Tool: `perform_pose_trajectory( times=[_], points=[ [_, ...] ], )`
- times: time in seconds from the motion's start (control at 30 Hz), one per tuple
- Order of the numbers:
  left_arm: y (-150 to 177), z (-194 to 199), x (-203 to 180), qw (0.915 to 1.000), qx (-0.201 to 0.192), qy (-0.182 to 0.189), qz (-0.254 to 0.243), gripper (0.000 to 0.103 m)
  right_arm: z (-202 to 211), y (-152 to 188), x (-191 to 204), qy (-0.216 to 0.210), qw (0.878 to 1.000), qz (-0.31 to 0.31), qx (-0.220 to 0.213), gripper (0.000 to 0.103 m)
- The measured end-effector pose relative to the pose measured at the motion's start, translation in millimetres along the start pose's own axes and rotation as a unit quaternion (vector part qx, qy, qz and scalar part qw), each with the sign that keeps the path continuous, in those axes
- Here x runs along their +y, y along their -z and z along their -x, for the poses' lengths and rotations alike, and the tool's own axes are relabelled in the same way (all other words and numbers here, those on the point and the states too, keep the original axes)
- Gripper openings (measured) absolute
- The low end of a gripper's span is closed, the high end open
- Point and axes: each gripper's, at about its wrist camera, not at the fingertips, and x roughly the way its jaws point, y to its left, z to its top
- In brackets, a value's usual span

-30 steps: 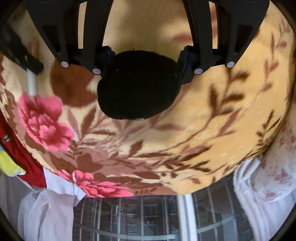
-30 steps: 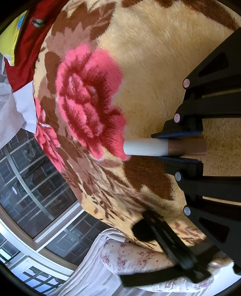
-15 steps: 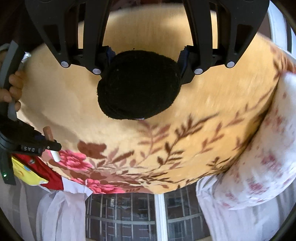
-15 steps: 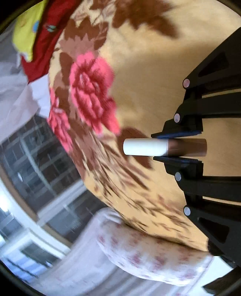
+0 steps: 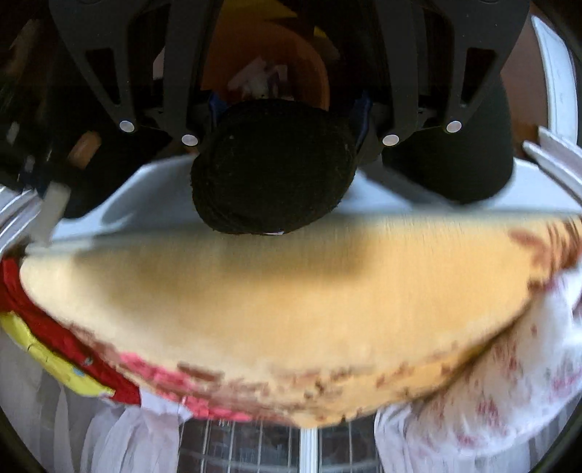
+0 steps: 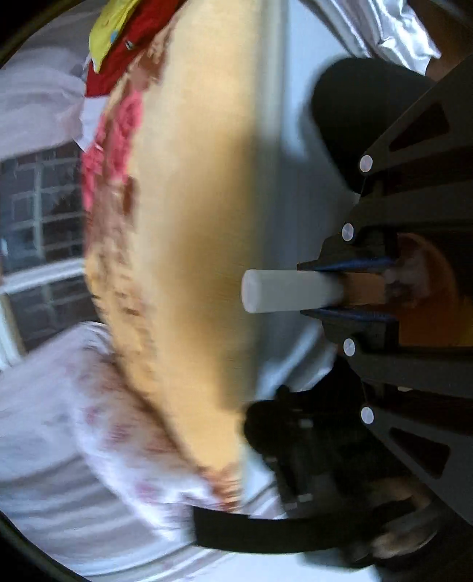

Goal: Collect trash
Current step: 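Lower the lipstick tube and black puff into the orange bin and release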

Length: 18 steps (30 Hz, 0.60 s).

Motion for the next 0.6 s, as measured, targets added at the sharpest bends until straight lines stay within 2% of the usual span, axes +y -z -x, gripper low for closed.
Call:
perform_pose_trajectory(
  times=[0.07,0.17,0.47,0.6],
  points=[
    [9,-13,2,0.9997,0.023,0.001,0.001,0.051,-21,18,3,-0.008,0.999,-0.008,0.042,0.018],
    [21,-31,4,0.9985,0.055,0.008,0.005,0.051,-42,26,-1,0.001,0.997,-0.025,0.079,0.018],
    [32,-73,7,0.9916,0.127,0.023,0.010,0.051,-79,35,-8,0.003,0.989,-0.041,0.142,0.018],
    [35,-82,4,0.9892,0.144,0.026,0.006,0.052,-90,35,-11,0.006,0.986,-0.045,0.158,0.018]
  ],
)
